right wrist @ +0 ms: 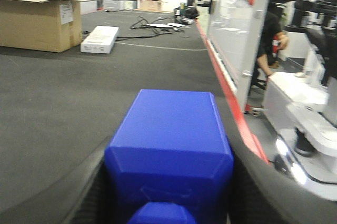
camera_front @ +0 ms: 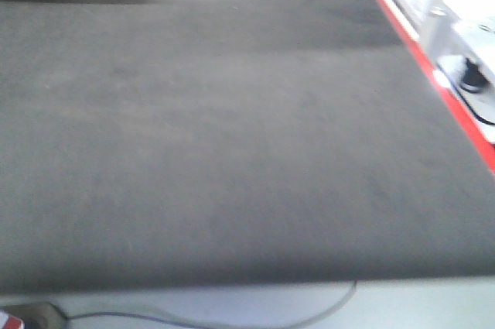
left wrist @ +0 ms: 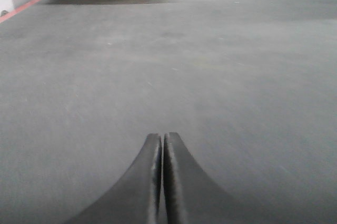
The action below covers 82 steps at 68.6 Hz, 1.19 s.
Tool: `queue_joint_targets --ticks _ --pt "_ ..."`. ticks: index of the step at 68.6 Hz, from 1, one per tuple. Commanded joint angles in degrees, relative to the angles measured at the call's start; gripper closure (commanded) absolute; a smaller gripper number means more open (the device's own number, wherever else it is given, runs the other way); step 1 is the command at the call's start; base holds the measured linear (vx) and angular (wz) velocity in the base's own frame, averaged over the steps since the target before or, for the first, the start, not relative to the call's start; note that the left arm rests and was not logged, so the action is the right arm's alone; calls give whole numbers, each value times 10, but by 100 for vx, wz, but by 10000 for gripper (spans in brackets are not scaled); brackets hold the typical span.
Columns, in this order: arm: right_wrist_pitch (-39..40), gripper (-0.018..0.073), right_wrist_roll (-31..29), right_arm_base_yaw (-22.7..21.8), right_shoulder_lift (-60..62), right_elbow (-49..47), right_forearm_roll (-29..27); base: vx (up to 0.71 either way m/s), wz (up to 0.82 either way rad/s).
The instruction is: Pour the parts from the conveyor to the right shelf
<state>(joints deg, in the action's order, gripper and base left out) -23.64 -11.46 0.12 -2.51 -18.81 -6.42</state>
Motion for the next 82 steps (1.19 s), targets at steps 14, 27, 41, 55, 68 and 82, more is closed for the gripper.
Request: queue_joint_targets --ticks 14,27,41,55,68,82 --pt "47 565 -2 -2 -7 -15 1 -40 -32" --pt "47 565 -2 -2 -7 -15 1 -38 -48" --pt "47 565 -2 -2 -7 -15 1 -38 -66" --pt "47 565 -2 -2 -7 -15 1 -38 -71" --pt "47 565 -2 -2 -7 -15 1 -36 -65" --pt "47 565 -2 -2 -7 -15 1 -35 -59"
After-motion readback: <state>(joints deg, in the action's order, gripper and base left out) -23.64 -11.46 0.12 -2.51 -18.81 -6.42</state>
